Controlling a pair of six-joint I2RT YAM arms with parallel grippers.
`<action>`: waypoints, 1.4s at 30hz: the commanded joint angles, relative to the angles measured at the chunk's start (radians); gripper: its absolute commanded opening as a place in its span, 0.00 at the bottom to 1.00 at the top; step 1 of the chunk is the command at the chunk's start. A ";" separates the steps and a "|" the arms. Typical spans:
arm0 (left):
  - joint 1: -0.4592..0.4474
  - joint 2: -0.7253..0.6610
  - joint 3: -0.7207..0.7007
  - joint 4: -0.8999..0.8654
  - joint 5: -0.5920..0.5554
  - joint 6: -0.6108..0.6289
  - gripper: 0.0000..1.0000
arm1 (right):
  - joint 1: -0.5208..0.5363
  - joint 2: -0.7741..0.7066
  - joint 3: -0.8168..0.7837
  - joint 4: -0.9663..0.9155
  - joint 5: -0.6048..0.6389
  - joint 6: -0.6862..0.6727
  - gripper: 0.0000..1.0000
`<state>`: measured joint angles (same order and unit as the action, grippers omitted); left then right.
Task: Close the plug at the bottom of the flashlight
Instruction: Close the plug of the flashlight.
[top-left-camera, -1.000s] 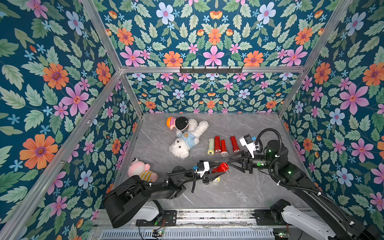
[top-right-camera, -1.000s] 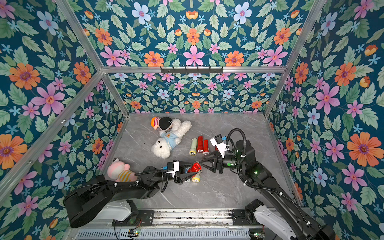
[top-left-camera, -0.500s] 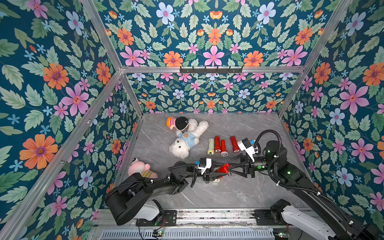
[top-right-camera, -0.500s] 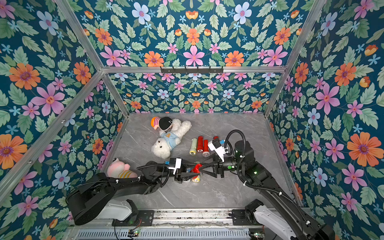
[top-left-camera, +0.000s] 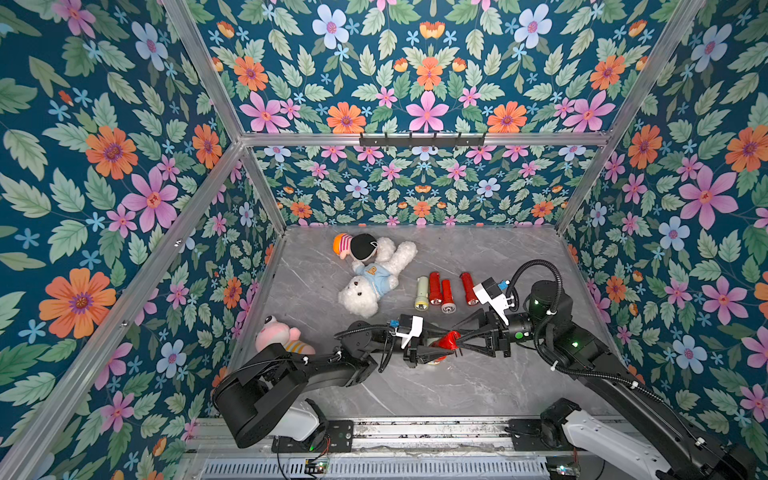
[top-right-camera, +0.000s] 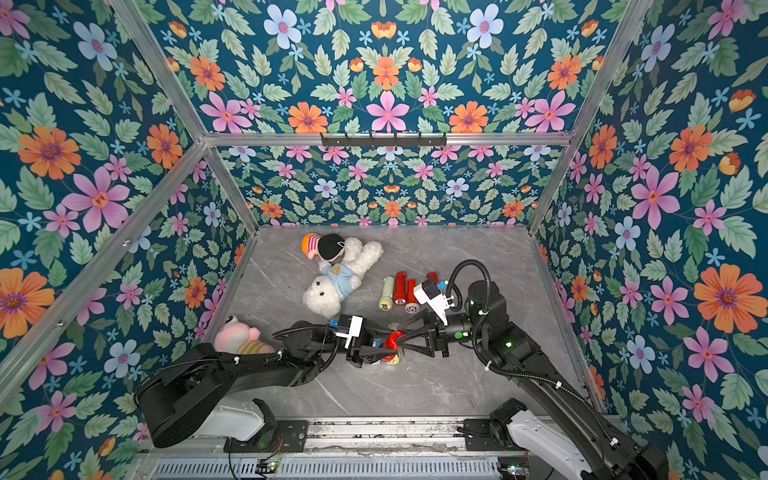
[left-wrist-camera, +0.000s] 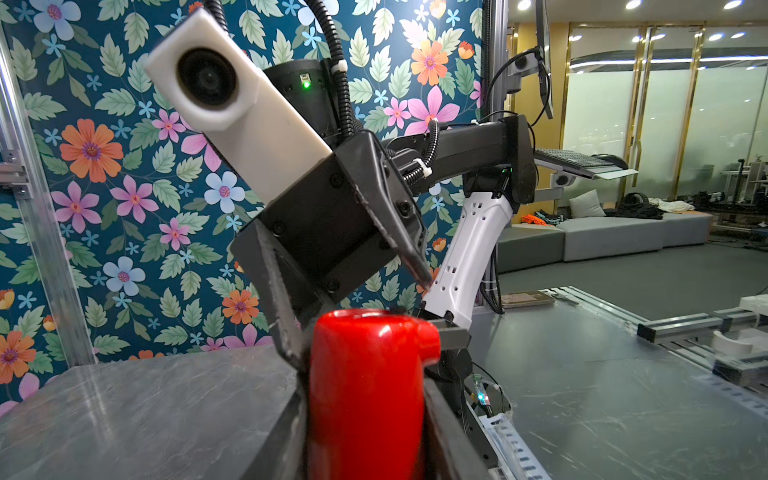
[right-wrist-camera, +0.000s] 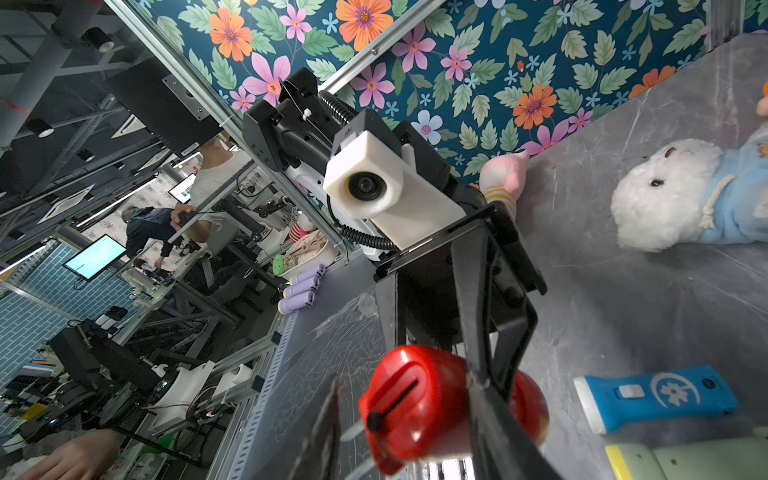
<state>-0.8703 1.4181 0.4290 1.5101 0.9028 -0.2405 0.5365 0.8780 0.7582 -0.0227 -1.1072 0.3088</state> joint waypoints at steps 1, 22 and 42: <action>0.005 0.010 0.010 0.101 0.017 -0.041 0.00 | 0.007 0.000 0.000 0.025 -0.028 -0.014 0.53; 0.013 0.060 0.033 0.210 0.058 -0.135 0.00 | 0.023 0.003 -0.011 0.018 -0.021 -0.038 0.48; 0.017 0.044 0.028 0.209 0.063 -0.141 0.00 | 0.040 0.006 -0.026 0.022 -0.027 -0.050 0.49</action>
<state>-0.8566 1.4689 0.4522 1.5764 1.0023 -0.3752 0.5701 0.8825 0.7349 0.0101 -1.0985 0.2768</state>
